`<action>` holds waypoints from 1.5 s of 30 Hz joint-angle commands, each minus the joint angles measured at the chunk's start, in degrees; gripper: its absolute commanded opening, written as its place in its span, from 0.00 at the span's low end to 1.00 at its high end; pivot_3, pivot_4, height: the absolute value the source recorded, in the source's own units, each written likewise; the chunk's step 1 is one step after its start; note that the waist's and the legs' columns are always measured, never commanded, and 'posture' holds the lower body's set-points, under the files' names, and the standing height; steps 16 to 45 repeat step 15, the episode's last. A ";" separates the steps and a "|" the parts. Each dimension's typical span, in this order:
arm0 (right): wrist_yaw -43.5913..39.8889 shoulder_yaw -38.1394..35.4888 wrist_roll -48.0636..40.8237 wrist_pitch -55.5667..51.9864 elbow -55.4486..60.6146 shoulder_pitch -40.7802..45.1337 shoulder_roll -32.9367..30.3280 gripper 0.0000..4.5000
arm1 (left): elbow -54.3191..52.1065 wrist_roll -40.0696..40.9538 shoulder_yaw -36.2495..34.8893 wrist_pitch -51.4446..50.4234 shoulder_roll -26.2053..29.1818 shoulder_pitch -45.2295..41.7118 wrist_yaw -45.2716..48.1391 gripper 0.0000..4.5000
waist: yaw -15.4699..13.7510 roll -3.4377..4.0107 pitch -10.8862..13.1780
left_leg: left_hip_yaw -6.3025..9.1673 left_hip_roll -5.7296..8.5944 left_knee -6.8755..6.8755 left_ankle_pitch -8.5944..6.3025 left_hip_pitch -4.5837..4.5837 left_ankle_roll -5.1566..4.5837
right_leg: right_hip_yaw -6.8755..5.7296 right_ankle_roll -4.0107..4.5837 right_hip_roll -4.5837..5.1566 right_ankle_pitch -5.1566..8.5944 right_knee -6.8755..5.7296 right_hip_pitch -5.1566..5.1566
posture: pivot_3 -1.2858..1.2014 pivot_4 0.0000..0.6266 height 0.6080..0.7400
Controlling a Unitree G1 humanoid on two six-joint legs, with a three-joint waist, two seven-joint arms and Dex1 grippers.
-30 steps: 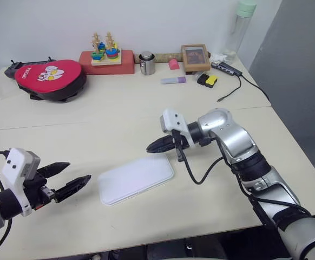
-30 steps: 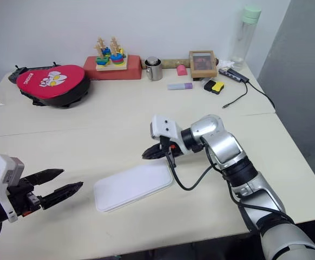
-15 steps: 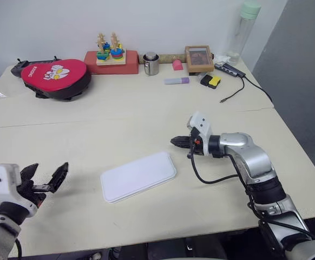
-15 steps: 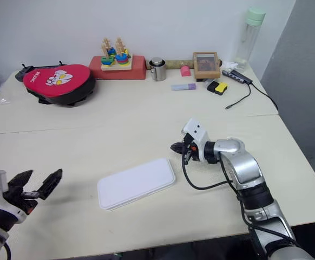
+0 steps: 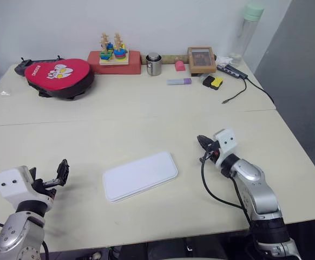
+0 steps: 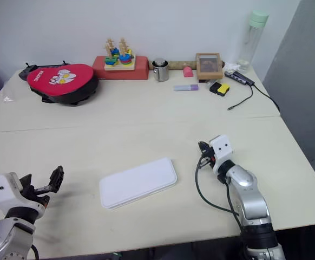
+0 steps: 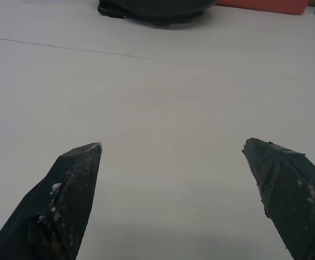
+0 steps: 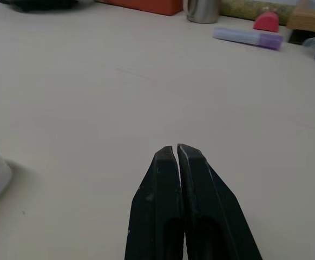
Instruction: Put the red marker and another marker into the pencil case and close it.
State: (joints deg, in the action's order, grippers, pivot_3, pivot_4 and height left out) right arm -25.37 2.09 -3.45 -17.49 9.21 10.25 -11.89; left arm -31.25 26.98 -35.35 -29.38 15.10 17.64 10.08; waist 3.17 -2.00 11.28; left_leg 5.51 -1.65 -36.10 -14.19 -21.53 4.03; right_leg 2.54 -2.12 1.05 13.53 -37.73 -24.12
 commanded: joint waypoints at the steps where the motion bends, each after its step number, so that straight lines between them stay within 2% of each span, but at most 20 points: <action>1: 2.03 -1.31 -0.36 2.68 2.51 -0.21 -0.09 0.02 | -2.05 0.08 -0.14 1.53 0.39 1.48 0.41 1.00 | 0.14 0.00 0.00 | 0.00 -0.01 0.00 0.00 0.02 0.00 | 0.00 0.04 -0.01 0.01 -0.02 0.00 | 0.52 0.24 1.00; 7: 1.15 -2.32 -1.13 6.40 1.78 -4.25 -3.28 0.02 | -1.12 1.19 -0.66 -0.15 2.89 2.57 1.62 1.00 | -0.13 -0.04 -0.02 | 0.01 -0.01 0.00 0.00 -0.02 0.00 | -0.01 0.14 0.00 0.07 0.05 0.02 | 0.52 0.24 1.00; 15: 3.78 -2.01 -0.82 7.61 1.20 -4.96 -2.17 0.02 | -1.01 3.22 0.54 -0.71 4.92 3.39 5.46 1.00 | -0.01 -0.04 -0.02 | -0.03 -0.01 -0.01 0.00 0.07 0.00 | 0.02 0.33 -0.01 0.13 0.01 0.05 | 0.52 0.24 1.00; 45: 3.78 -2.01 -0.82 7.61 1.20 -4.96 -2.17 0.02 | -1.01 3.22 0.54 -0.71 4.92 3.39 5.46 1.00 | -0.01 -0.04 -0.02 | -0.03 -0.01 -0.01 0.00 0.07 0.00 | 0.02 0.33 -0.01 0.13 0.01 0.05 | 0.52 0.24 1.00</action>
